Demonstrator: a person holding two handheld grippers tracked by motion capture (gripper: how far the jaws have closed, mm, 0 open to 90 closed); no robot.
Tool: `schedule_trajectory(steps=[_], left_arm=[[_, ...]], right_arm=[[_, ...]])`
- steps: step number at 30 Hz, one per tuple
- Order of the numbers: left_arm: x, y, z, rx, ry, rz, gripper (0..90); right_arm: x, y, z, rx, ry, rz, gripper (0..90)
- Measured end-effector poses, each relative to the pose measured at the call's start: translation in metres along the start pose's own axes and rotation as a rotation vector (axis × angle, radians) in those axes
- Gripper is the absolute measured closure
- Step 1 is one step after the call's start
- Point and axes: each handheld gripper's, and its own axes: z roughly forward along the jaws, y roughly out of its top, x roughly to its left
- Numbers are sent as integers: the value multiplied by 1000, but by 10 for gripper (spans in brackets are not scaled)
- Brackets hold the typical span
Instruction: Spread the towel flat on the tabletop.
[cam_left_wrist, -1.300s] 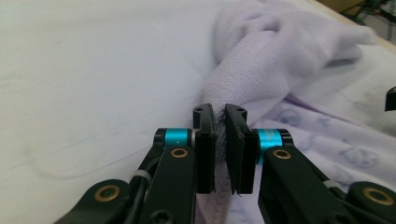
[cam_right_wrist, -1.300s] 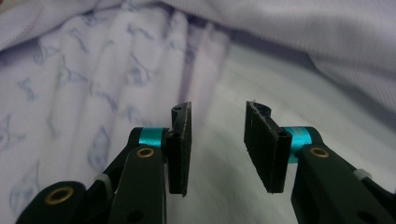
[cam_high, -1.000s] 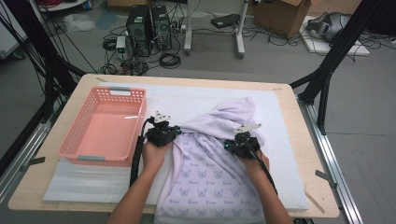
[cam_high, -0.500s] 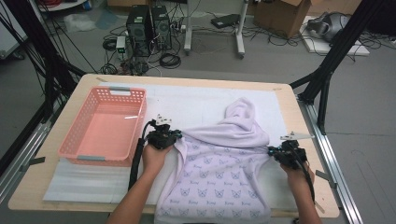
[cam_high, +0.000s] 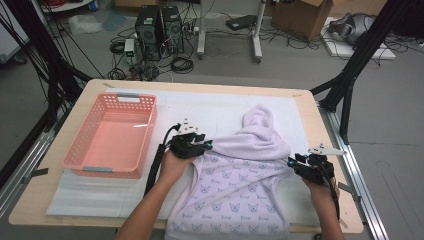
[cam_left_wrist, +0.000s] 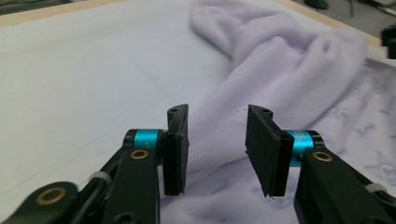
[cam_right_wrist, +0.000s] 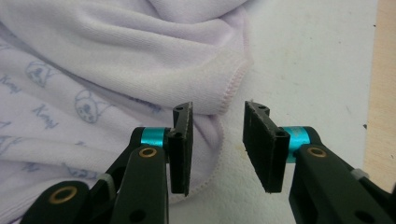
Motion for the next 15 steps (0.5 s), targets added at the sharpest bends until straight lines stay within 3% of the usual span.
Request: schedule_trajectory(steps=[2,5,8,9,11,12,15], left_arm=[[-8,5,14,34,-39,25,532],[-19,8,33,52,-70,30,482],[-27,6,49,93,-68,55,489],[-28,5,53,114,-65,61,524],[-29,5,55,131,-58,61,706],[-26,5,54,113,-65,40,832],[-9,9,44,-2,-98,-143,857]], right_arm=[[0,-1,-1,-1,4,-4,624],[1,-1,-1,0,12,-3,624],[2,-1,-1,1,20,-7,625],[3,-1,-1,3,24,-9,625],[4,0,1,8,29,-18,626],[5,0,2,10,32,-22,626],[7,0,4,14,38,-26,627]])
